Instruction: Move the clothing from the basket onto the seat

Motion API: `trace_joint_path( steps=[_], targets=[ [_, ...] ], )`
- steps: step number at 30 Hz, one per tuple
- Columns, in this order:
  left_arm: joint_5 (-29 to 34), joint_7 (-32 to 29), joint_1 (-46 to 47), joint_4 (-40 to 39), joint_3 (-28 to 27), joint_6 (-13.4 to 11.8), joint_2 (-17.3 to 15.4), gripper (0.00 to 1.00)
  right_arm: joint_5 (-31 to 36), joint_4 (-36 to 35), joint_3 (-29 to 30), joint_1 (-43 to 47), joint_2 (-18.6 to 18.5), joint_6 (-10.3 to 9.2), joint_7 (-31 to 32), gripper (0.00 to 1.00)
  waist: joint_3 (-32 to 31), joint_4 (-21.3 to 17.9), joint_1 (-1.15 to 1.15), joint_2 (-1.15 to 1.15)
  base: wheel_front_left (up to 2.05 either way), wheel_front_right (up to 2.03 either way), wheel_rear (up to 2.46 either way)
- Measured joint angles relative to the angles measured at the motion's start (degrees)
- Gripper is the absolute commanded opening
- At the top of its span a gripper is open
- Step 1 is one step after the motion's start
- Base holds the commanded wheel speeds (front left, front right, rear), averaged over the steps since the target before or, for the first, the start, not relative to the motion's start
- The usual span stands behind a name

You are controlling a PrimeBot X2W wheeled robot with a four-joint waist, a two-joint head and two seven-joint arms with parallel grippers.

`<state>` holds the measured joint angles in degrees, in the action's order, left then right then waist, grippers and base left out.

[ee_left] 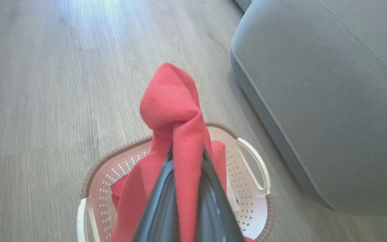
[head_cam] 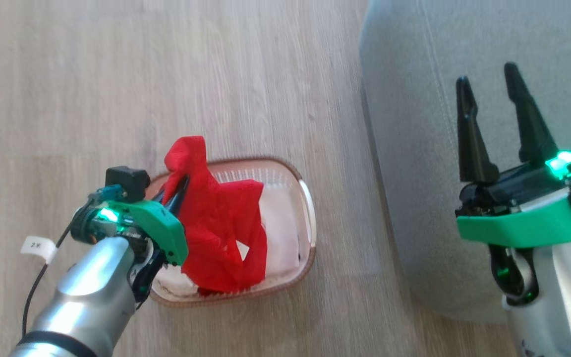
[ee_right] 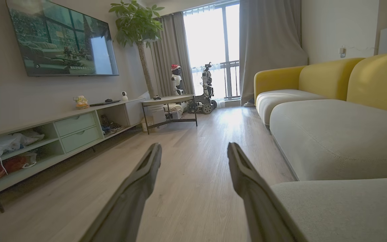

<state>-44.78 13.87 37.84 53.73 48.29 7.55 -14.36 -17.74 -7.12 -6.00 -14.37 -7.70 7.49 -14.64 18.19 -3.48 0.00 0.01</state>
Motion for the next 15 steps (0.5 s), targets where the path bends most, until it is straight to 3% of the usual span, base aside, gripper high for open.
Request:
trace_joint_path(
  steps=[6, 15],
  targets=[
    [1.89, 0.33, -2.16, -6.28, -1.14, -0.10, -0.76, 0.00, -0.77, 1.66, -0.86, 3.28, -0.03, 0.00, 0.00, 1.00, -5.98, 1.53, 0.00, 0.00, 0.00, 0.00, 0.00],
    [5.68, 0.34, -4.89, -18.36, -5.28, -2.86, -2.63, 0.00, -1.59, 3.58, -2.76, 7.81, 0.01, 0.00, 0.00, 1.00, -12.81, 2.54, 0.00, 0.00, 0.00, 0.00, 0.00]
  ],
)
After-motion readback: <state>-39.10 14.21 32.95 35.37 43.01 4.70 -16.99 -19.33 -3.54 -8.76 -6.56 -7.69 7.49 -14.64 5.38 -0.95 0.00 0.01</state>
